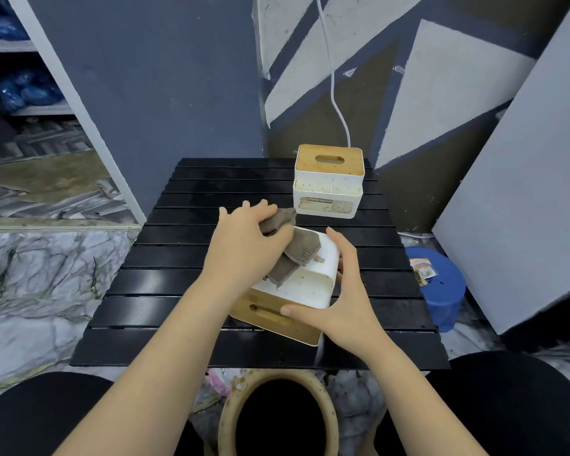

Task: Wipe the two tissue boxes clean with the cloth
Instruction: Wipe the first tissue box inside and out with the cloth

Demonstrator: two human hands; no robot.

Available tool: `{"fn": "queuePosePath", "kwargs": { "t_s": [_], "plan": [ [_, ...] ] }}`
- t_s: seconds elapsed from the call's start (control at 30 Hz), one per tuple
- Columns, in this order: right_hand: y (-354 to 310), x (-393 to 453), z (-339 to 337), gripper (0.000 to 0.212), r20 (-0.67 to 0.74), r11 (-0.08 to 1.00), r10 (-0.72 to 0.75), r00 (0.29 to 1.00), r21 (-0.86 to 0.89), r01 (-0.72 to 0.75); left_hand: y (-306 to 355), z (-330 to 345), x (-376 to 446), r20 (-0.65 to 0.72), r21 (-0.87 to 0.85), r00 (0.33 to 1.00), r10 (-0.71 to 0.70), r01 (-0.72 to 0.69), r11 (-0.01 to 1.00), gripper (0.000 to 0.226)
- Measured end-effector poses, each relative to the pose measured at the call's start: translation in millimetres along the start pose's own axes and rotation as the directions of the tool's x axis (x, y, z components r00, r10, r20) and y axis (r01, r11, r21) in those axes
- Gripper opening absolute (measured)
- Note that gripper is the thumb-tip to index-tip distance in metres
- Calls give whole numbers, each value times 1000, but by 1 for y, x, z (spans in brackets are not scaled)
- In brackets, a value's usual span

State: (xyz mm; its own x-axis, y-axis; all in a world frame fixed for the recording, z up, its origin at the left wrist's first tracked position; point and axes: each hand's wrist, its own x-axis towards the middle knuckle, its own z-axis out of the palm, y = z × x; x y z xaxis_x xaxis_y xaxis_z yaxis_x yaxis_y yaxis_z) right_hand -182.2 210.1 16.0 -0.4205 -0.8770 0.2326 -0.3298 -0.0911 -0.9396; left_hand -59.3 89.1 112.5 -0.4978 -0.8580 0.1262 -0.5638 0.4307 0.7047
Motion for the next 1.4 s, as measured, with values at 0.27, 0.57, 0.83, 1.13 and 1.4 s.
{"fn": "queuePosePath", "kwargs": {
  "t_s": [0.27,0.57,0.83,1.13,1.4],
  "plan": [
    [-2,-1,-2,124,7,1000,13,1000,3,-13,2,-26,3,-312,-281,935,168,-259,924,28],
    [1,0,1,124,-3,1000,7,1000,8,-7,-16,-15,-25,17,-150,906,423,-416,897,36],
    [-1,0,2,118,-10,1000,4,1000,23,-4,-25,30,-25,27,381,835,550,-517,766,50],
    [-1,0,0,123,-5,998,-15,1000,-55,15,-50,11,-17,-120,242,910,396,-360,901,44],
    [-3,-1,-1,123,1,999,-7,1000,-44,7,-55,-5,-41,-327,-389,936,-129,-9,921,36]
  ]
}}
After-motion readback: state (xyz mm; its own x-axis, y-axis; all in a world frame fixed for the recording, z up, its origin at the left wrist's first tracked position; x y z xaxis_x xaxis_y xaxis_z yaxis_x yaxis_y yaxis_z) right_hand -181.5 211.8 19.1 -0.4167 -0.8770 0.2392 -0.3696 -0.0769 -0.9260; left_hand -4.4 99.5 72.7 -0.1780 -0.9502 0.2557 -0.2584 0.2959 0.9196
